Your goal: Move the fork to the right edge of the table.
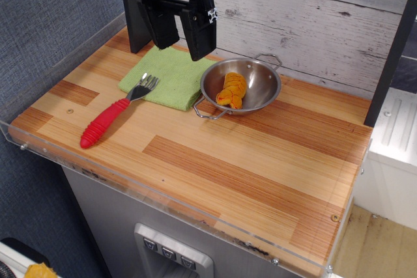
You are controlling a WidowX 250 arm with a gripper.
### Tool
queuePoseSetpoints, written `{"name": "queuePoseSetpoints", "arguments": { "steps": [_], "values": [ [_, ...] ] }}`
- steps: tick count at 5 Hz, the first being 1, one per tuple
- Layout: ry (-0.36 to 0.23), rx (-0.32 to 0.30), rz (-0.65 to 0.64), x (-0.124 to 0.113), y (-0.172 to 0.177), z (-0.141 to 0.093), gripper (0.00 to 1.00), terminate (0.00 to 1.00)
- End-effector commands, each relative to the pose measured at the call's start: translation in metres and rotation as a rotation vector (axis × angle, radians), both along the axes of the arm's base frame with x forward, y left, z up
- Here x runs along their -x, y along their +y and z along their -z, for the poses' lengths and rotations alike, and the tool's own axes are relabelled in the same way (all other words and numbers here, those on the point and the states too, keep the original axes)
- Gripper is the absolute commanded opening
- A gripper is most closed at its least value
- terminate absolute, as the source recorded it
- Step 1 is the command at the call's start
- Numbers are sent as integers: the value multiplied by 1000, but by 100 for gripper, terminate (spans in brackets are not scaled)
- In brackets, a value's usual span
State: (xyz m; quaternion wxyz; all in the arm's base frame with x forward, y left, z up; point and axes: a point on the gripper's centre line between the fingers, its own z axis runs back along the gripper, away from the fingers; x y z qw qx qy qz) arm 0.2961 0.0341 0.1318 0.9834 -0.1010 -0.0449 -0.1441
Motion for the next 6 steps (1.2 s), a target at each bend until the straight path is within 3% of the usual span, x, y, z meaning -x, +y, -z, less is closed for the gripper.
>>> {"name": "queuePoseSetpoints", "arguments": {
  "steps": [1,2,4,6],
  "values": [
    [0,0,0,0,0,0,100,0],
    [25,-82,-46,10,24,6,100,0],
    [81,-129,-159,37,76,25,100,0],
    [114,-174,-216,56,97,49,100,0]
  ]
}}
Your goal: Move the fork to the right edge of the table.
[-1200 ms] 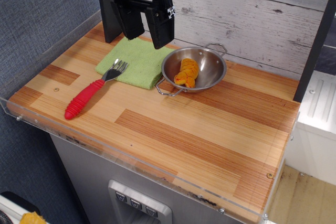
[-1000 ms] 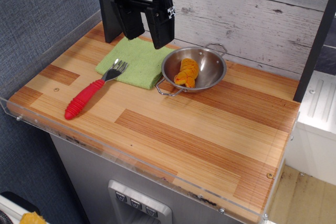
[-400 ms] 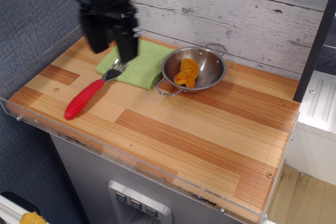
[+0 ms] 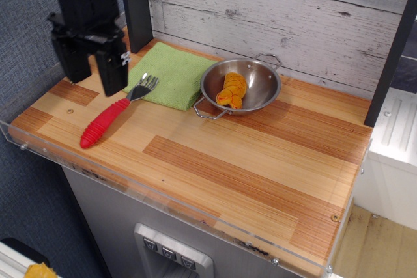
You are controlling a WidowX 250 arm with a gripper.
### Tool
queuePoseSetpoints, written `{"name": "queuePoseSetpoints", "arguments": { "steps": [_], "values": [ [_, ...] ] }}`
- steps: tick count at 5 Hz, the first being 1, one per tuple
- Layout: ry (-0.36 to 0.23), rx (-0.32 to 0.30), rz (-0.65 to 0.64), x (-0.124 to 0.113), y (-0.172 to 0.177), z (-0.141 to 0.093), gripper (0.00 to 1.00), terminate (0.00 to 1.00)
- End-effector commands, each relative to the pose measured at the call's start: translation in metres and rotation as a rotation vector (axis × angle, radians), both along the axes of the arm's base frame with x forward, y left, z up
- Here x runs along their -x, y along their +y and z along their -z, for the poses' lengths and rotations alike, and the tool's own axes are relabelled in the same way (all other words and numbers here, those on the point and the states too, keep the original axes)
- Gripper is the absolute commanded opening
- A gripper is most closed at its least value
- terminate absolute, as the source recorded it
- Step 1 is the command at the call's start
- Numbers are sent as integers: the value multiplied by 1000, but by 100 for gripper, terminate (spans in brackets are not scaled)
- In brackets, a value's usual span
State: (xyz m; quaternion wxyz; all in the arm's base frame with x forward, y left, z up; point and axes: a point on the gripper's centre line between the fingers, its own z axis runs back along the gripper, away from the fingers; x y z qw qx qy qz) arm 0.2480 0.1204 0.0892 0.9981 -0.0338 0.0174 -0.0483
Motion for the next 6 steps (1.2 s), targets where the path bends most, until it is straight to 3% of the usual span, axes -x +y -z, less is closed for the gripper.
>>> {"name": "queuePoseSetpoints", "arguments": {
  "steps": [1,4,6],
  "values": [
    [-11,-59,-27,5,15,19,100,0],
    [-62,-133,27,-5,20,52,100,0],
    [-79,-132,28,-14,14,65,100,0]
  ]
}}
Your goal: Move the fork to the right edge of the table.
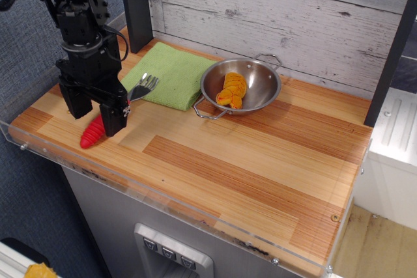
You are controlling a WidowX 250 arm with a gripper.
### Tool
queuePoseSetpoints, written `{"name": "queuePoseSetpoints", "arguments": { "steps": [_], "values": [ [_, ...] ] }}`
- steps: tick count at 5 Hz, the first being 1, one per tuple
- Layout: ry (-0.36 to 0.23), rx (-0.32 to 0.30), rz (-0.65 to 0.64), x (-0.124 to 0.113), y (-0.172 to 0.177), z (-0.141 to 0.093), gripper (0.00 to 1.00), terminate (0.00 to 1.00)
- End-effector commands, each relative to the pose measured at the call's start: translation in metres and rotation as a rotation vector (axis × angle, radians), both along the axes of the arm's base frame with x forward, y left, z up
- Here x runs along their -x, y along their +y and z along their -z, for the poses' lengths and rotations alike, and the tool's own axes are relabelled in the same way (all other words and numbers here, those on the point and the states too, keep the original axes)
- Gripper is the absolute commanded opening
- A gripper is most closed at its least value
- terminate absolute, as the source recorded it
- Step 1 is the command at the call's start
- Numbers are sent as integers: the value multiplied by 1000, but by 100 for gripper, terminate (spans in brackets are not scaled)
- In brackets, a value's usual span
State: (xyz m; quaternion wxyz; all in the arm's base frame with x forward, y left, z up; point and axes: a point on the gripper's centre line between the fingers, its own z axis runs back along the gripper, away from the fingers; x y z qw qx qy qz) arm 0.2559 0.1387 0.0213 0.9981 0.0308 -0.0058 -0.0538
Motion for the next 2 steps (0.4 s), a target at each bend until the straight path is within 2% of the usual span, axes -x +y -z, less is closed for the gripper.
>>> {"name": "queuePoseSetpoints", "arguments": {
  "steps": [1,2],
  "values": [
    [-4,13,22,-8,-8,6,100,0],
    [7,23,7,-6,-10,13,0,0]
  ]
}}
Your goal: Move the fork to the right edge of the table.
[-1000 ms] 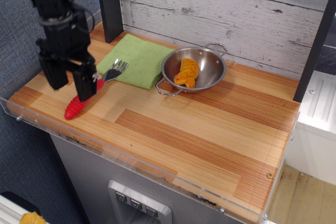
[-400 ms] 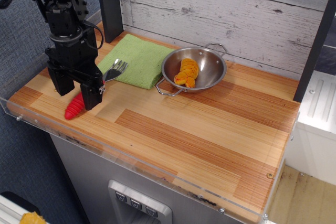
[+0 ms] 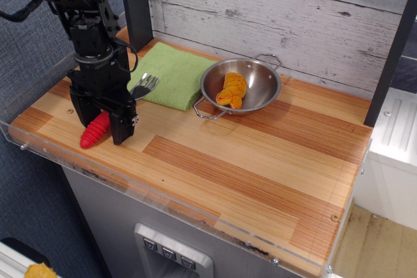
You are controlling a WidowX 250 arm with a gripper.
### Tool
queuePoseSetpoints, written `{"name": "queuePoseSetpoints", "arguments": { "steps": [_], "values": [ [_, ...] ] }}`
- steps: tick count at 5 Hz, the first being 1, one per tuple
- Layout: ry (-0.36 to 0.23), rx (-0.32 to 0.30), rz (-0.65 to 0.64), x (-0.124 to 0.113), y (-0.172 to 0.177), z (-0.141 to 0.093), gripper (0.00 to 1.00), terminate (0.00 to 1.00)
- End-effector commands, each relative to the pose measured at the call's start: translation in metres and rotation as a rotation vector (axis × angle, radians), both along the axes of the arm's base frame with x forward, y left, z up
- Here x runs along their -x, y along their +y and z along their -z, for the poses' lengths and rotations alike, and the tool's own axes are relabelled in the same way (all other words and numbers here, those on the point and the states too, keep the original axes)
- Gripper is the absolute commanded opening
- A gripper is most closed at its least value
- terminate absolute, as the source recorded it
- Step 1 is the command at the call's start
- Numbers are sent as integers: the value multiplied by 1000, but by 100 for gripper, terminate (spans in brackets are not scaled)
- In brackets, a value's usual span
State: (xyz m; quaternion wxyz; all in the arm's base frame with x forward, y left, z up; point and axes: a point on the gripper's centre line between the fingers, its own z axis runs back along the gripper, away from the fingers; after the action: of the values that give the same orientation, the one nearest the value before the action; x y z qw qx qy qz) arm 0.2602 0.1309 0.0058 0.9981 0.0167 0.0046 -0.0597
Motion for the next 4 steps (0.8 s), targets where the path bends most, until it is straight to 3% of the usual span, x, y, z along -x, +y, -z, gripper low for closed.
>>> {"name": "queuePoseSetpoints", "arguments": {
  "steps": [1,2,3,4],
  "values": [
    [-20,-9,27,-3,-8,-9,0,0],
    [-28,-10,39,-1,-11,-21,0,0],
    [-25,27,15,-2,-12,-43,0,0],
    [-69,-3,53,-9,-36,-82,0,0]
  ]
}}
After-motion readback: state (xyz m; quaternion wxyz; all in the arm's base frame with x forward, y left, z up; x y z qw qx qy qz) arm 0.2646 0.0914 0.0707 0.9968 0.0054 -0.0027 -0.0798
